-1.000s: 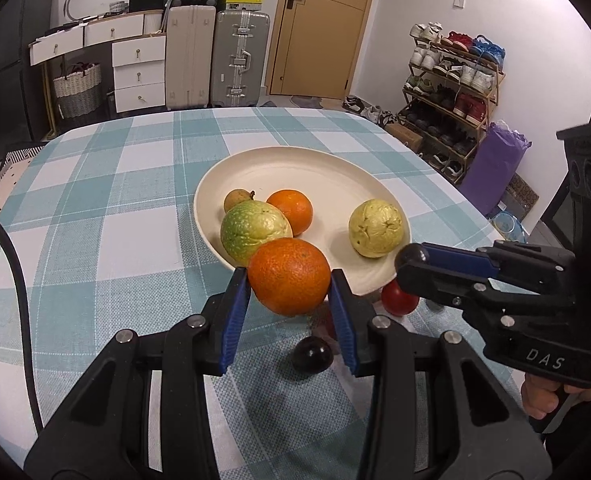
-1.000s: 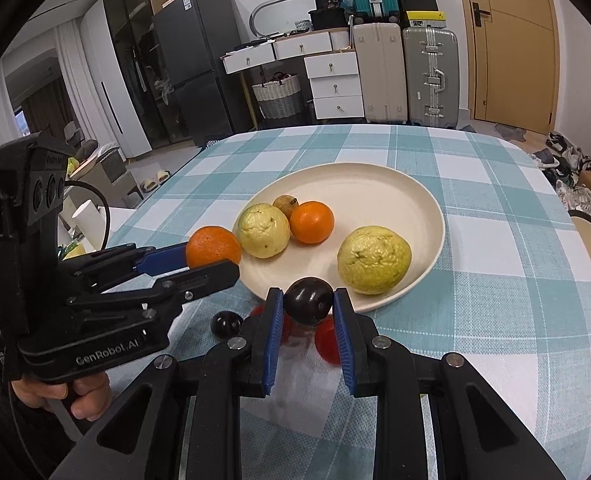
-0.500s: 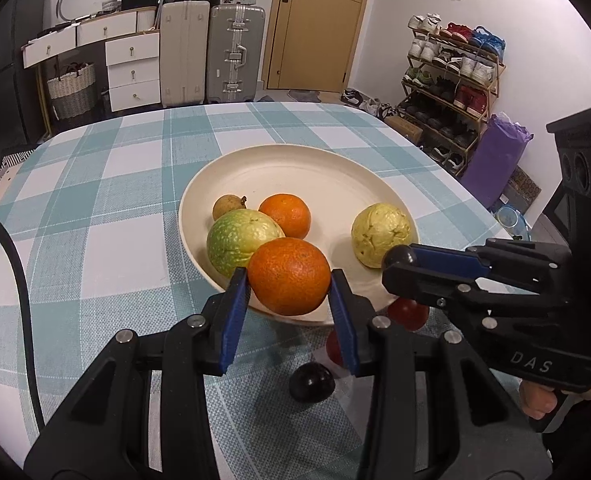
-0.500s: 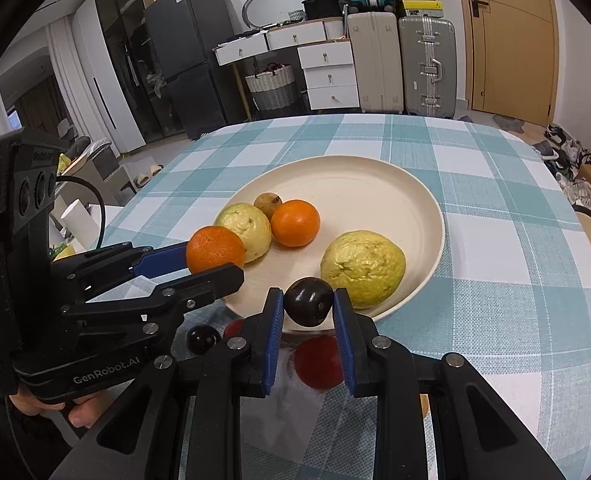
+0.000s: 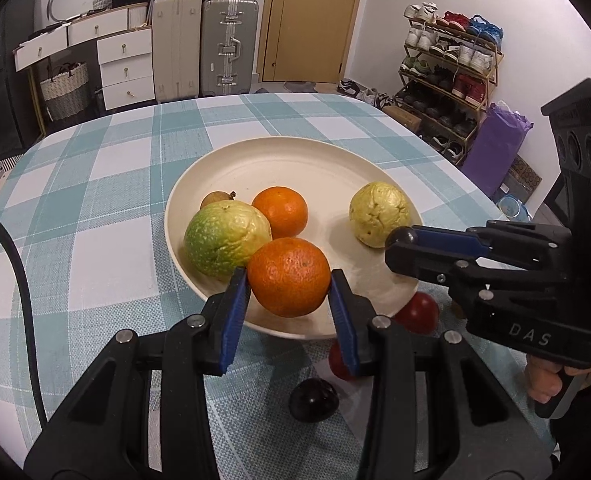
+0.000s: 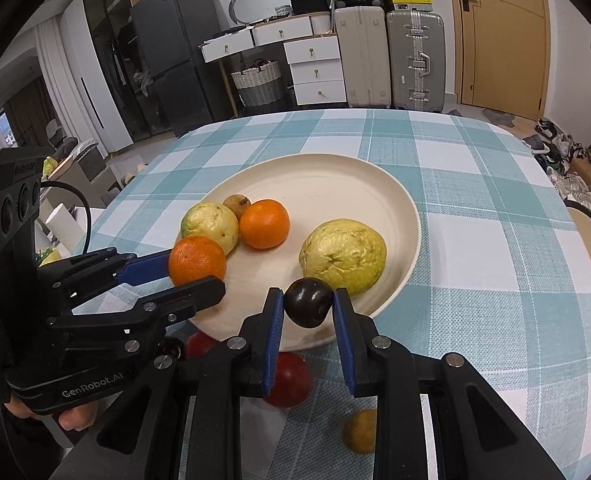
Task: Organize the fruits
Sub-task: 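Carry the tangerine and plum onto the cream plate and open both tools, then withdraw both tools from the plate toward the remaining fruits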
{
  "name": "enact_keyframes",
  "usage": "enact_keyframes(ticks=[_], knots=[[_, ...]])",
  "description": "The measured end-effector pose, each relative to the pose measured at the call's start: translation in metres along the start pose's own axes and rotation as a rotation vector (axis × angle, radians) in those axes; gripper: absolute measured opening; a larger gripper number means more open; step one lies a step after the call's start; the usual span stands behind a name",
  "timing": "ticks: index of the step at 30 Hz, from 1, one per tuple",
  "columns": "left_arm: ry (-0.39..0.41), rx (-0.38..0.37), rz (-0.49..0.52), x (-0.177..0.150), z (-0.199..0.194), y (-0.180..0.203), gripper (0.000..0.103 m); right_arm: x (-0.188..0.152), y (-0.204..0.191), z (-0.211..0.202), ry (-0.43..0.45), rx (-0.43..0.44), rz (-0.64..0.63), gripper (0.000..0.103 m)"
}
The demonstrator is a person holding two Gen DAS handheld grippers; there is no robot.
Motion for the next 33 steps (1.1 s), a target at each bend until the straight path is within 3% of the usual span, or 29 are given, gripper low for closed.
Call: enact_keyframes(ticks=[19, 24, 26, 28, 31, 33], knots=[[0.035, 0.006, -0.020, -0.002, -0.007, -0.007, 0.038, -0.003, 0.001, -0.008, 0.009, -0.032, -0.038, 0.028], [0.069, 0.019, 0.005, -0.005, -0.019, -0.004, 0.042, -0.010, -0.003, -0.023, 0.033, -0.044, -0.055, 0.045], [0.079, 0.020, 0.000, -0.007, -0.025, -0.004, 0.057, -0.013, -0.003, -0.030, 0.040, -0.054, -0.059, 0.049], [0.091, 0.025, -0.005, -0.010, -0.033, -0.004, 0.063, -0.016, -0.002, -0.035, 0.050, -0.064, -0.049, 0.052], [0.104, 0.041, -0.015, -0.015, -0.046, -0.006, 0.079, -0.021, 0.002, -0.045, 0.074, -0.050, -0.018, 0.071], [0.115, 0.033, -0.029, -0.019, -0.054, -0.009, 0.082, -0.025, 0.003, -0.051, 0.097, -0.038, -0.009, 0.080]])
Point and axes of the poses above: each gripper's, at about its wrist camera, not at the fingertips, and z roughly the way its jaws point, y to its right, x to its top, the point moved 2 cm from there along z, roughly the way its jaws point, and after that the axes turned 4 degrees about -z, right-handed, at the moved point
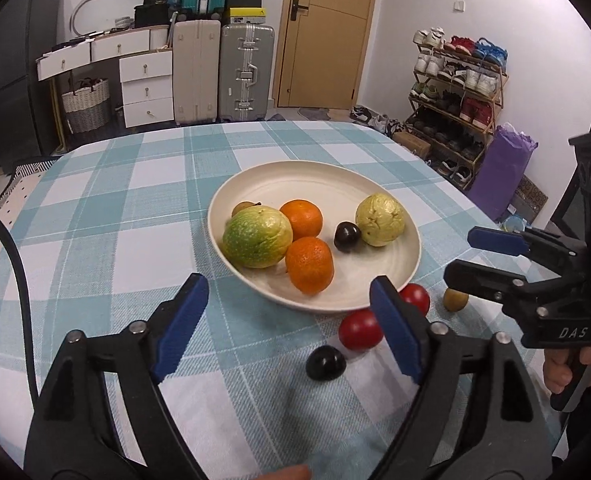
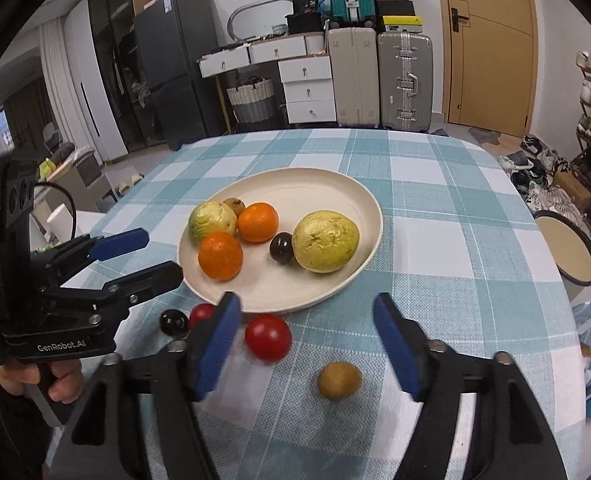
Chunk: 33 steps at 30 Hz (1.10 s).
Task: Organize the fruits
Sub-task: 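Withdraw both tools from the plate toward the remaining fruits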
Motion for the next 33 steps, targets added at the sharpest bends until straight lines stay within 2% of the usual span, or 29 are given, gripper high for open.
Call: enact_keyframes(ticks=[6, 9, 10, 12, 15, 23, 28, 33], knots=[[0.015, 0.016, 0.005, -0.010, -0.017, -0.004, 0.086, -0.012, 0.006, -0.008, 0.019, -0.002, 0.026, 0.093], [0.018, 0.041, 0.005, -0.014, -0.019, -0.005, 0.094, -0.016, 0.009, -0.008, 0.014, 0.000, 0.047, 0.099], [0.016, 0.046, 0.006, -0.014, -0.019, -0.006, 0.100, -0.017, 0.009, -0.008, 0.011, -0.002, 0.047, 0.099], [0.030, 0.047, 0.008, -0.015, -0.020, -0.005, 0.102, -0.017, 0.010, -0.007, 0.001, -0.012, 0.042, 0.102], [0.031, 0.050, 0.012, -0.016, -0.019, -0.005, 0.102, -0.019, 0.011, -0.005, -0.018, -0.029, 0.032, 0.102], [-0.040, 0.044, 0.011, -0.019, -0.004, -0.005, 0.102, -0.027, 0.013, 0.000, -0.062, -0.057, 0.012, 0.103], [-0.083, 0.098, 0.026, -0.021, 0.007, -0.002, 0.102, -0.030, 0.015, 0.005, -0.084, -0.073, 0.010, 0.103], [-0.092, 0.094, 0.027, -0.022, 0.009, -0.003, 0.102, -0.032, 0.018, 0.009, -0.105, -0.085, 0.018, 0.103]])
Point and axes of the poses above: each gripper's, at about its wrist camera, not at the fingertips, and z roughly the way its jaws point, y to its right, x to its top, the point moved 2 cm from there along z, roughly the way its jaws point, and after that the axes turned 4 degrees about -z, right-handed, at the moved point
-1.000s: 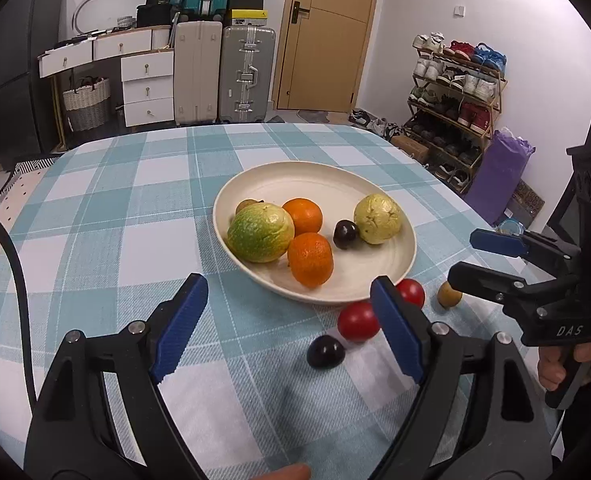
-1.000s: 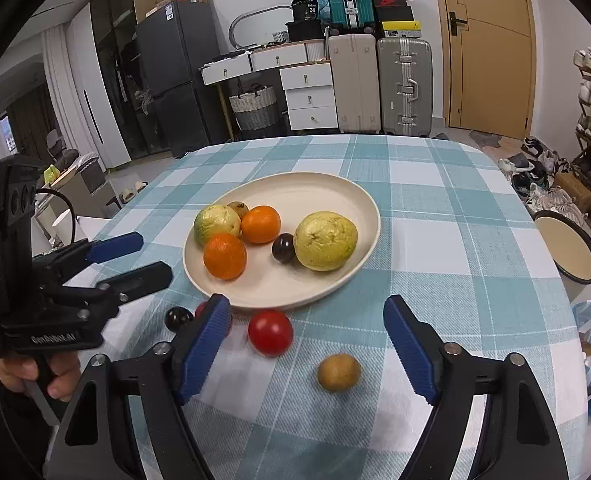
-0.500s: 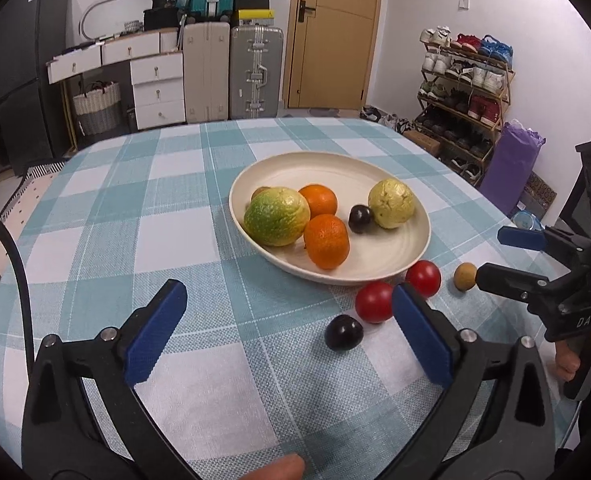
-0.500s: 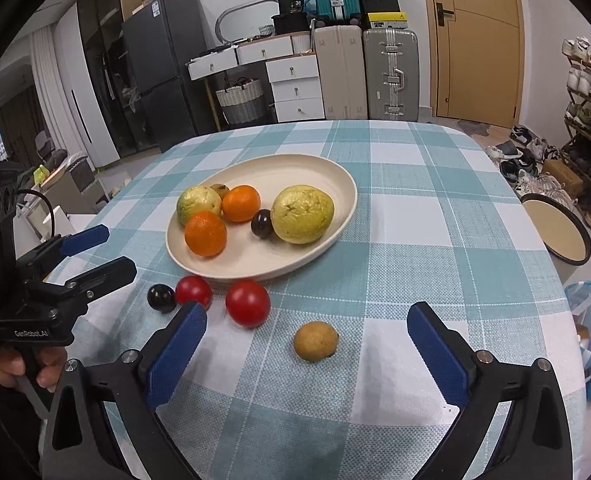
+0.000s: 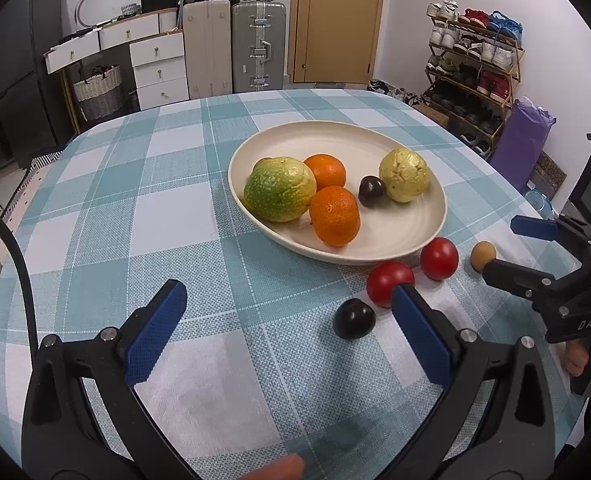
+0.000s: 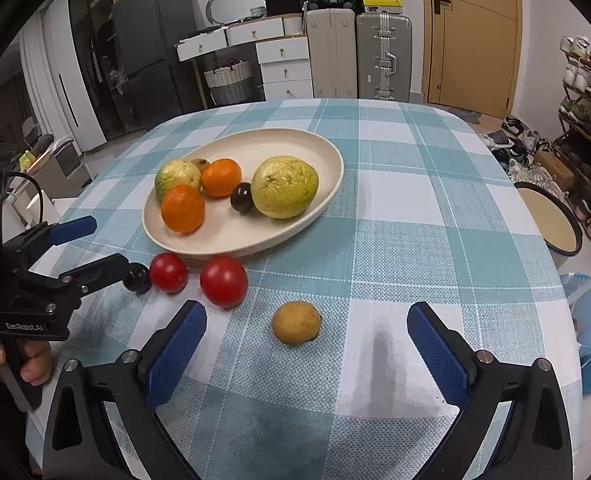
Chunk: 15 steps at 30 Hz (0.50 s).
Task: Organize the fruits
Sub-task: 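Withdraw both tools from the plate toward the remaining fruits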
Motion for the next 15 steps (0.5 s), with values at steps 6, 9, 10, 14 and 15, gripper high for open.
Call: enact_keyframes(ticks=[6, 9, 10, 14, 15], knots=[[-0.036, -0.008, -0.009, -0.0018, 0.0057, -0.0027, 0.102, -0.0054, 0.0016, 0.0095, -0.053, -0.007, 0.005, 0.102], [-0.046, -0.010, -0.008, -0.0028, 0.0071, -0.0026, 0.102, -0.0066, 0.0030, 0.0100, -0.053, 0.012, 0.015, 0.102], [-0.044, -0.006, -0.008, -0.0028, 0.0072, -0.0027, 0.102, -0.0068, 0.0032, 0.0099, -0.051, 0.015, 0.016, 0.102], [-0.043, -0.001, -0.005, -0.0028, 0.0074, -0.0023, 0.102, -0.0072, 0.0037, 0.0089, -0.047, 0.027, 0.019, 0.085], [-0.044, -0.004, -0.005, -0.0029, 0.0072, -0.0024, 0.102, -0.0072, 0.0040, 0.0092, -0.048, 0.026, 0.021, 0.077]])
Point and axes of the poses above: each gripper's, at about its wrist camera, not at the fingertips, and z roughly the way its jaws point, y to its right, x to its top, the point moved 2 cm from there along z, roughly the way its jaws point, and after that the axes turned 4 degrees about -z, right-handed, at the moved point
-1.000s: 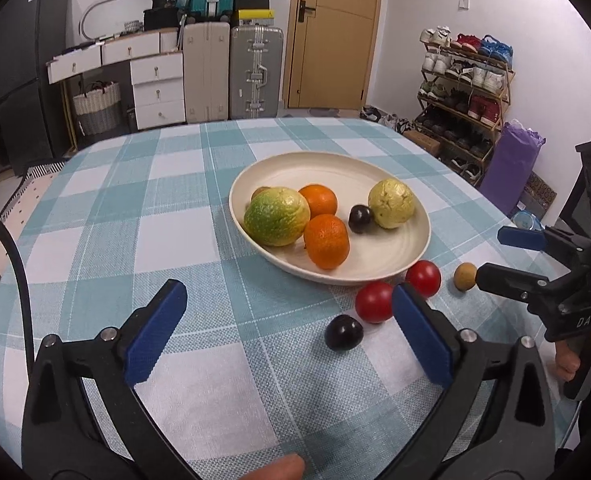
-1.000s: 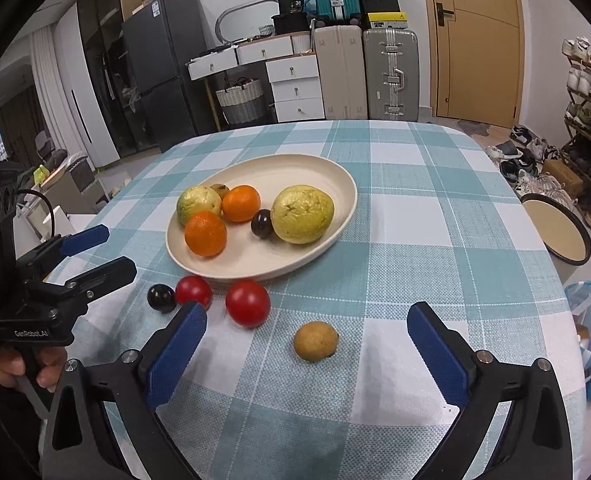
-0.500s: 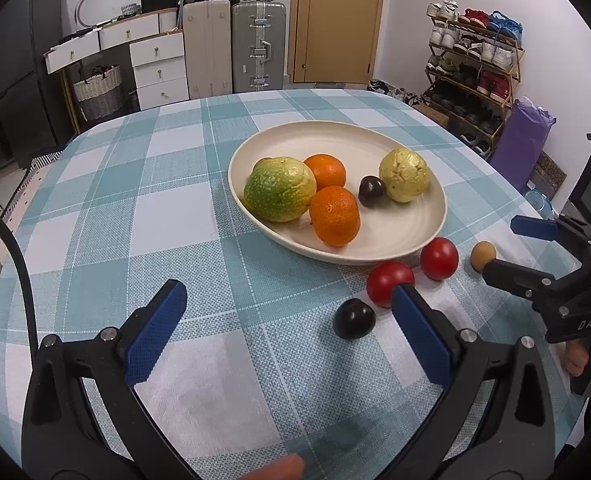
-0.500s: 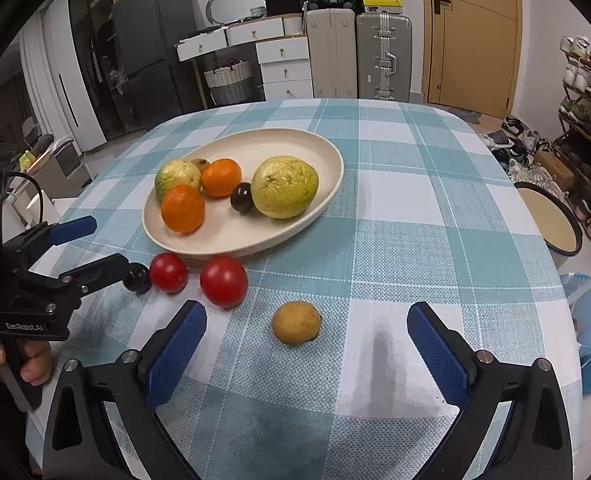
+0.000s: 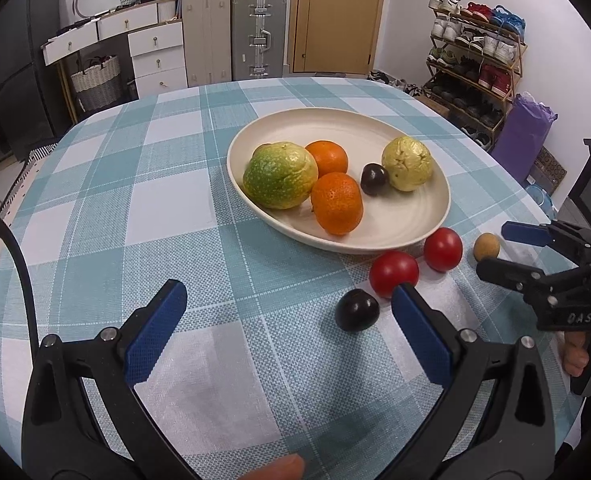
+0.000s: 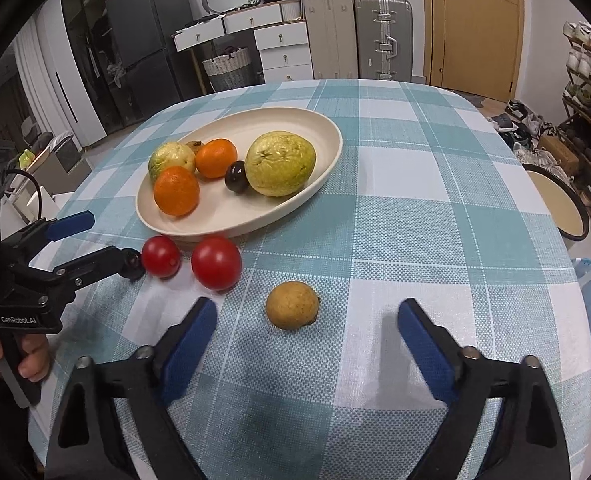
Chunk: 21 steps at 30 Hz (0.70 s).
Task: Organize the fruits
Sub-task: 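Withdraw both tools from the plate toward the remaining fruits, then grasp the small brown kiwi with the right tool while the left tool grasps a dark plum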
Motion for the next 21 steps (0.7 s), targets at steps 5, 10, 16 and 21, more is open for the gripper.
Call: enact_keyframes(ticks=[5, 10, 16, 21], knots=[[-0.003, 0.002, 0.009, 0.000, 0.000, 0.001, 0.102, 0.000, -0.004, -0.001, 0.001, 0.021, -0.007, 0.066], [-0.005, 0.002, 0.001, 0.000, 0.000, 0.001, 0.102, 0.001, -0.009, 0.001, -0.004, 0.016, -0.019, 0.052], [-0.004, 0.002, 0.004, 0.000, 0.000, 0.001, 0.102, 0.001, -0.013, -0.004, 0.017, 0.013, -0.037, 0.027], [-0.005, 0.001, 0.006, 0.000, 0.001, 0.001, 0.102, -0.003, -0.015, -0.022, 0.071, 0.013, -0.013, 0.027]])
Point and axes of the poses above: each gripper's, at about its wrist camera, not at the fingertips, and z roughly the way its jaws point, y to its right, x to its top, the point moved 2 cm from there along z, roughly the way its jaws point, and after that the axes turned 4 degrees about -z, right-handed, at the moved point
